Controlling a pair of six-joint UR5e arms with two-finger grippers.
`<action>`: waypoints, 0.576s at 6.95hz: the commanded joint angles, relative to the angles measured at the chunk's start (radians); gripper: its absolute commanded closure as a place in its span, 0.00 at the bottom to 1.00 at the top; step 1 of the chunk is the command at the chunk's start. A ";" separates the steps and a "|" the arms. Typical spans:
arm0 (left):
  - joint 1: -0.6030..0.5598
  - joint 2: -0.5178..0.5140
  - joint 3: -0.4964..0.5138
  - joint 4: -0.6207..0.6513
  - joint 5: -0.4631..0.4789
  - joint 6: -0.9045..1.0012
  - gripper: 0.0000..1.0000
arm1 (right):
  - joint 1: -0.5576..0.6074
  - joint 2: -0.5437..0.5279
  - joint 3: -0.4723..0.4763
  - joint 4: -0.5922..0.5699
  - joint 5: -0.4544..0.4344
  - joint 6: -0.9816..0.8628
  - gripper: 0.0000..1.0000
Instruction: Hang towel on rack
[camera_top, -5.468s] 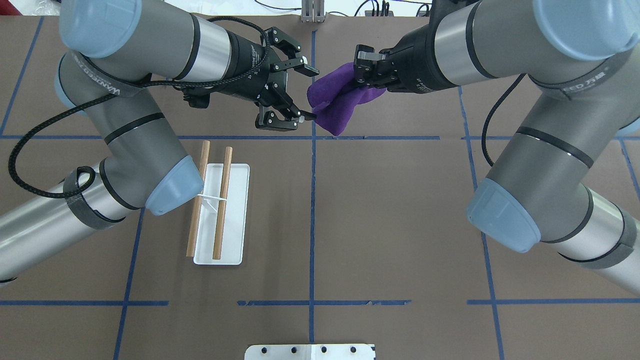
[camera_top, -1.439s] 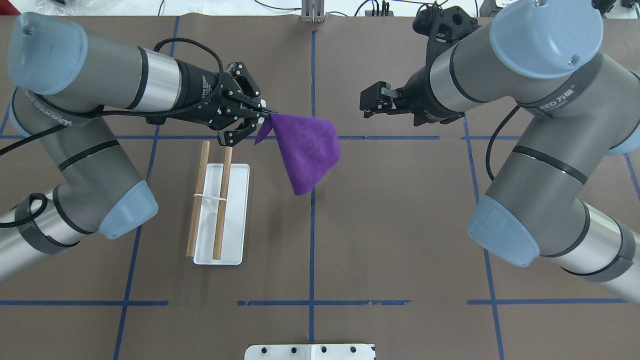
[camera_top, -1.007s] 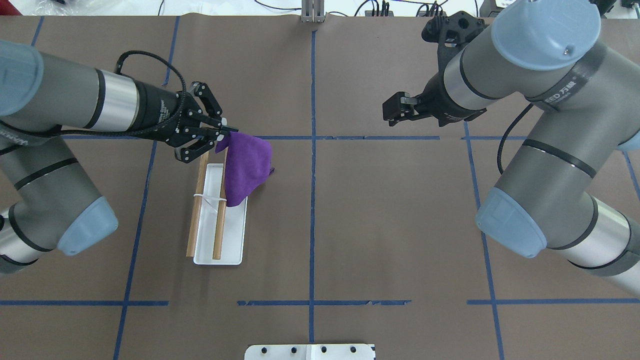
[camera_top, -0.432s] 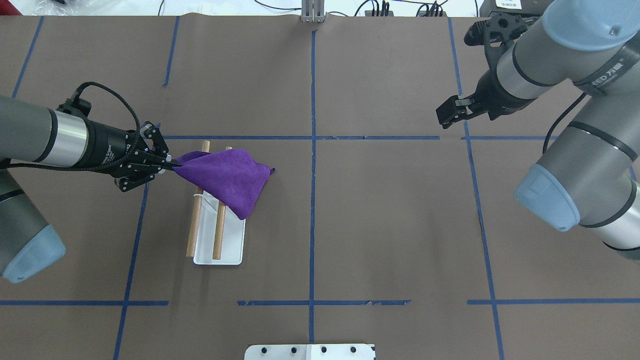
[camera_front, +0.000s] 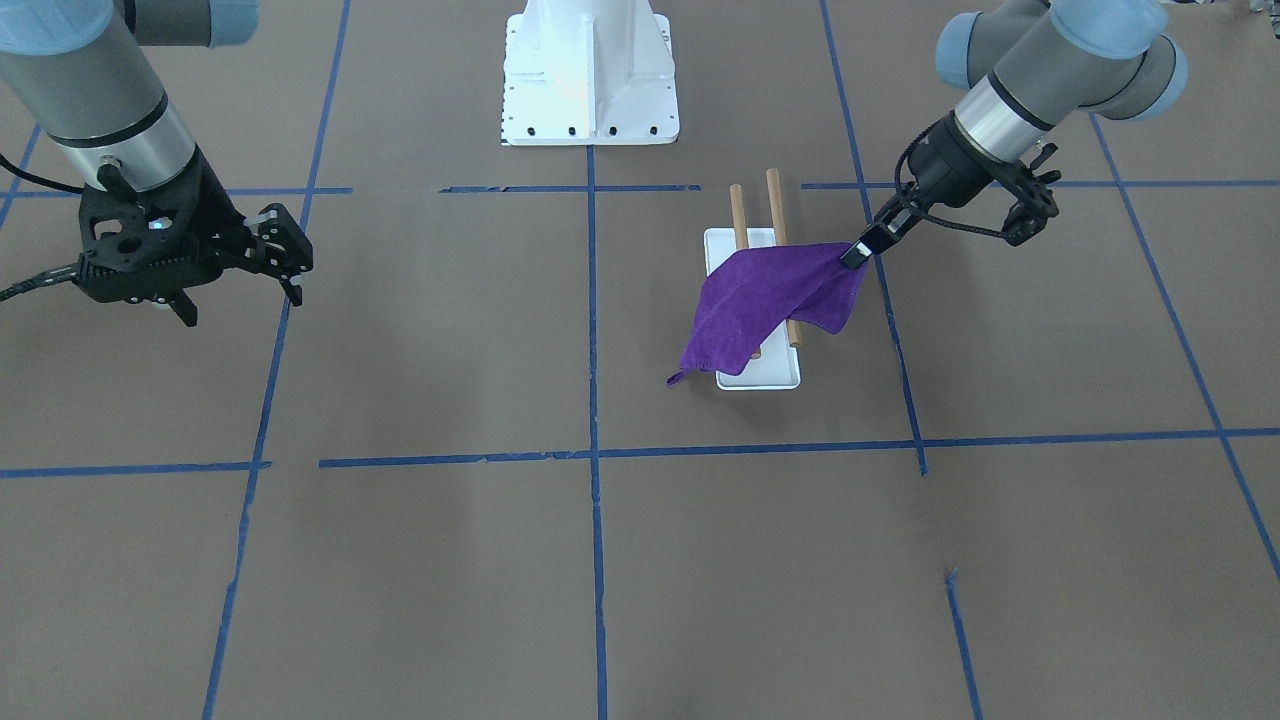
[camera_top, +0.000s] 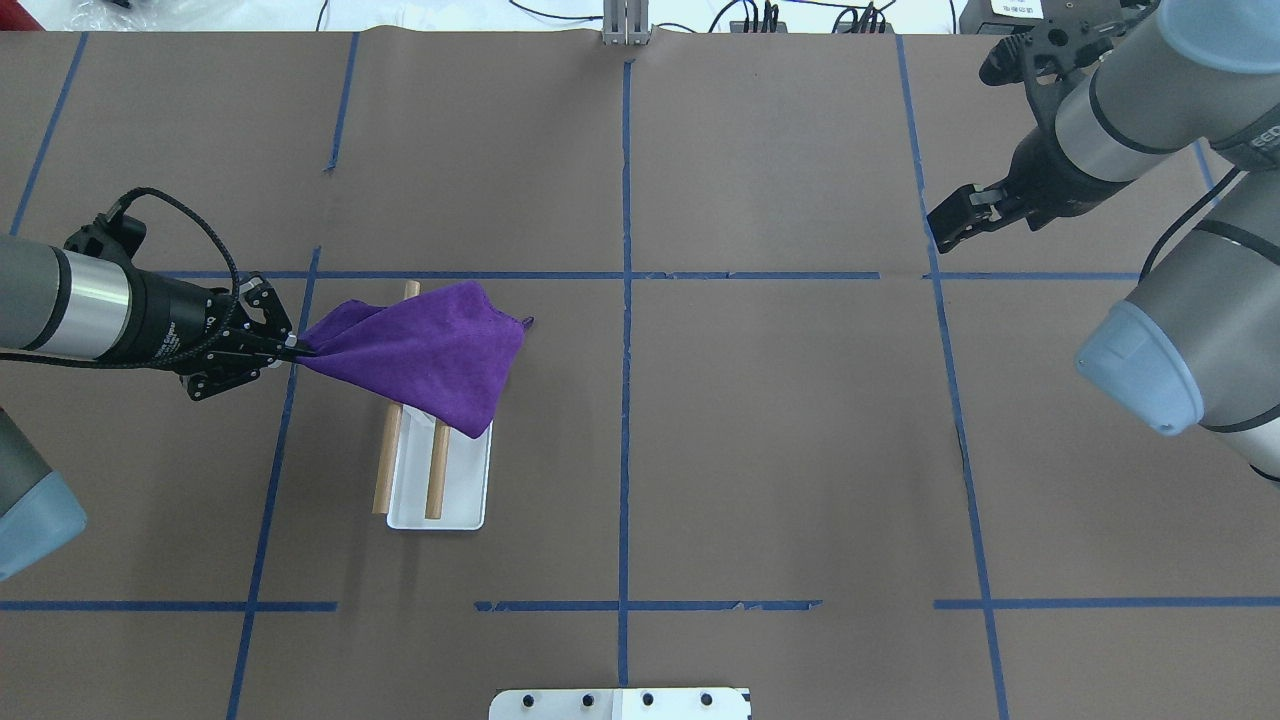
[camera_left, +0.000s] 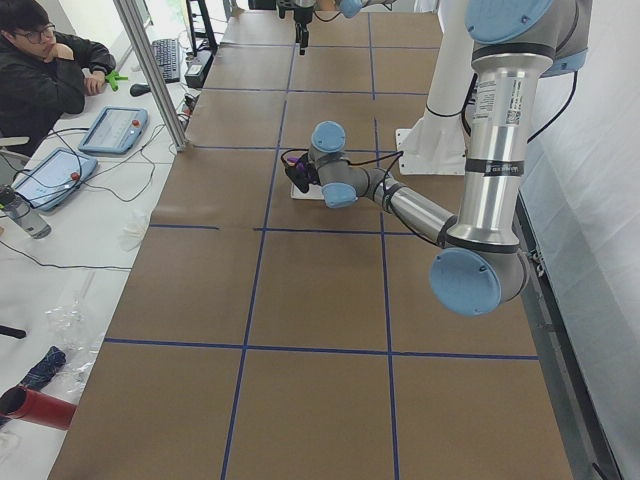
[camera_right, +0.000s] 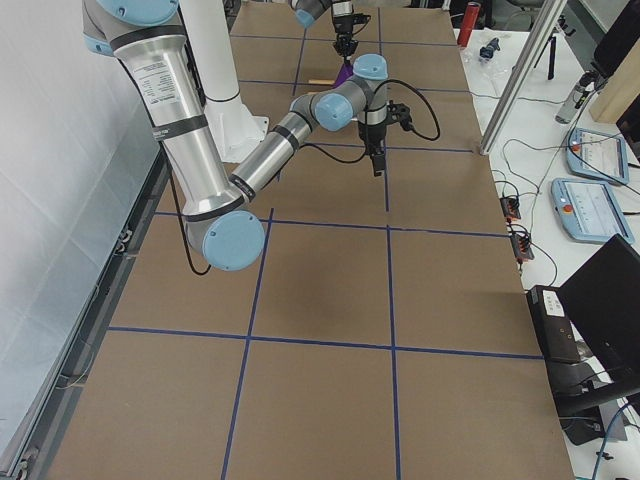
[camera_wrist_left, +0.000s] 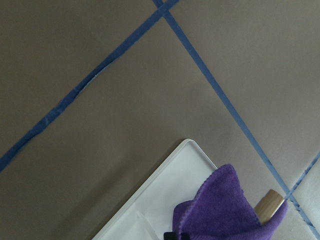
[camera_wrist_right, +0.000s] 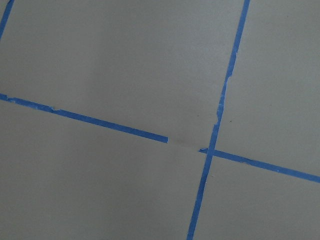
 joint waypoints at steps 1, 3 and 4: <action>-0.005 0.010 0.017 -0.007 0.002 0.051 1.00 | 0.018 -0.006 -0.001 0.001 0.025 -0.018 0.00; -0.002 0.001 0.039 -0.003 0.012 0.090 0.01 | 0.020 -0.004 -0.001 0.001 0.025 -0.018 0.00; -0.005 0.001 0.038 0.002 0.005 0.109 0.00 | 0.020 -0.008 -0.001 0.001 0.024 -0.016 0.00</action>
